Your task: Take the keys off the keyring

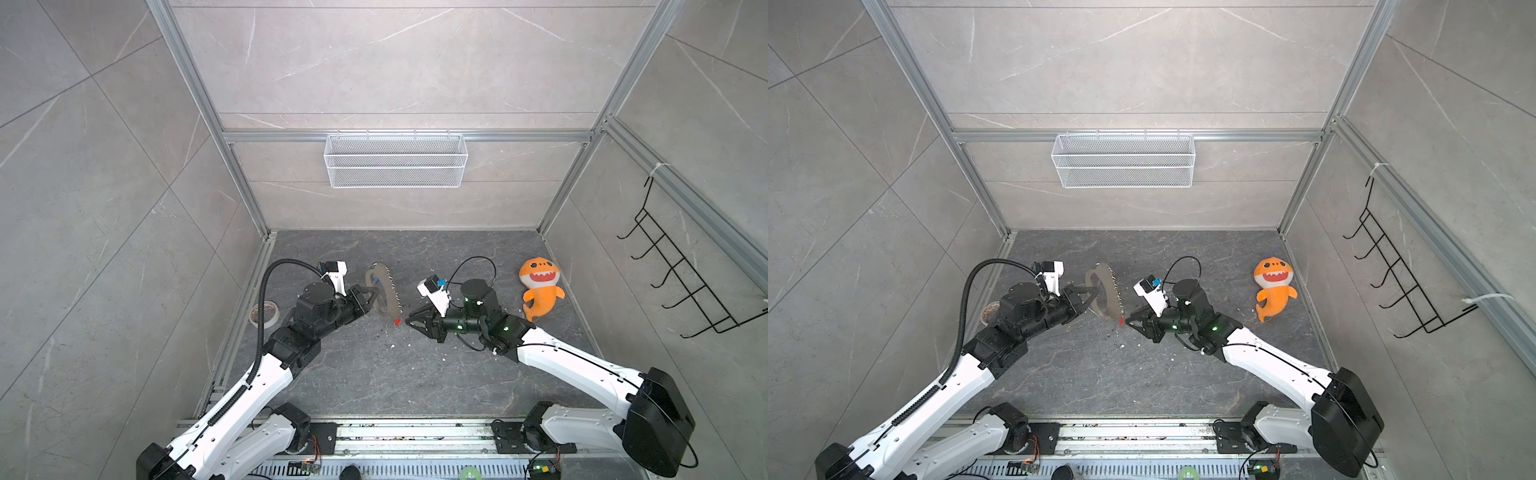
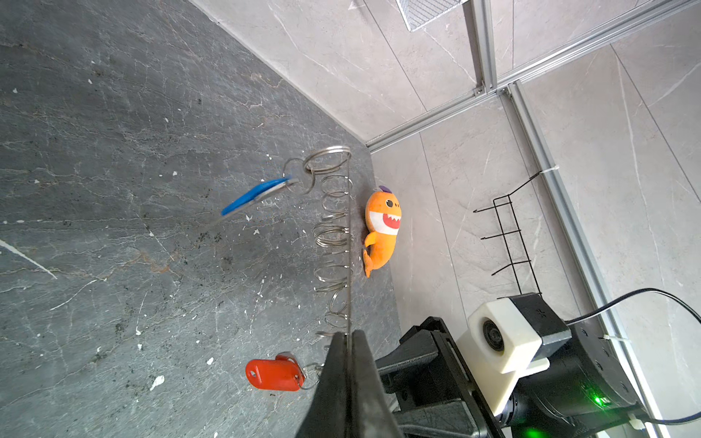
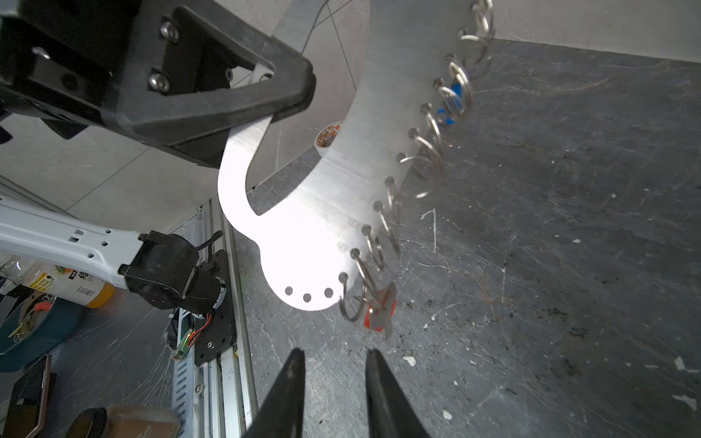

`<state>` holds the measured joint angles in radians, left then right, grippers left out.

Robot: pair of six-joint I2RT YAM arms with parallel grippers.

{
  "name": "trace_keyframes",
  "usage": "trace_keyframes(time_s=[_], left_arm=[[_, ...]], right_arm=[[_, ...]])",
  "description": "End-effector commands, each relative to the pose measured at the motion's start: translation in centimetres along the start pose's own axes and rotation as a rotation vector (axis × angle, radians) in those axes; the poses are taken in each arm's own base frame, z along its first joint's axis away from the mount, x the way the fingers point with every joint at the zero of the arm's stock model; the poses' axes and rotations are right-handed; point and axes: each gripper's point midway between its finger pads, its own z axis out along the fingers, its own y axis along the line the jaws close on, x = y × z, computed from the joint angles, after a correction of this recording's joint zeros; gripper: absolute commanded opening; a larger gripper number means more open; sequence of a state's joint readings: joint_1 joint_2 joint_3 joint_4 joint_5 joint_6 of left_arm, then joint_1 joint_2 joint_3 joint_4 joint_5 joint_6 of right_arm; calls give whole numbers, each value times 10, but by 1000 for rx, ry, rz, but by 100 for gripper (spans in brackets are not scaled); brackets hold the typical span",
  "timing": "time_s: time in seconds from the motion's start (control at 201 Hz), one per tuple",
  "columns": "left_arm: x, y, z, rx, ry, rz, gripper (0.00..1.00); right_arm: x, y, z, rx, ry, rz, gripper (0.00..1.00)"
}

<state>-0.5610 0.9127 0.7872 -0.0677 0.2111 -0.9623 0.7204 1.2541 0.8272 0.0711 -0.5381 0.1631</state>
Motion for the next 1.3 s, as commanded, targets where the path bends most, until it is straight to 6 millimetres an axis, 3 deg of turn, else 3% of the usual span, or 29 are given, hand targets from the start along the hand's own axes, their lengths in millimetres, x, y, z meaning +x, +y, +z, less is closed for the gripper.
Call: trace_keyframes(time_s=[0.0,0.324,0.648,1.295], left_arm=[[-20,-31,-12,88,-65,15,0],[-19,-33,-15,100,-66,14,0],[-18,-31,-15,100,-68,9,0],[-18,-26,-17,81,-80,2,0]], right_arm=[[-10,6,4,16,-5,-58,31],[-10,-6,9,109,10,-93,31],[-16,0,11,97,-6,-114,29],[-20,5,9,107,-14,-137,5]])
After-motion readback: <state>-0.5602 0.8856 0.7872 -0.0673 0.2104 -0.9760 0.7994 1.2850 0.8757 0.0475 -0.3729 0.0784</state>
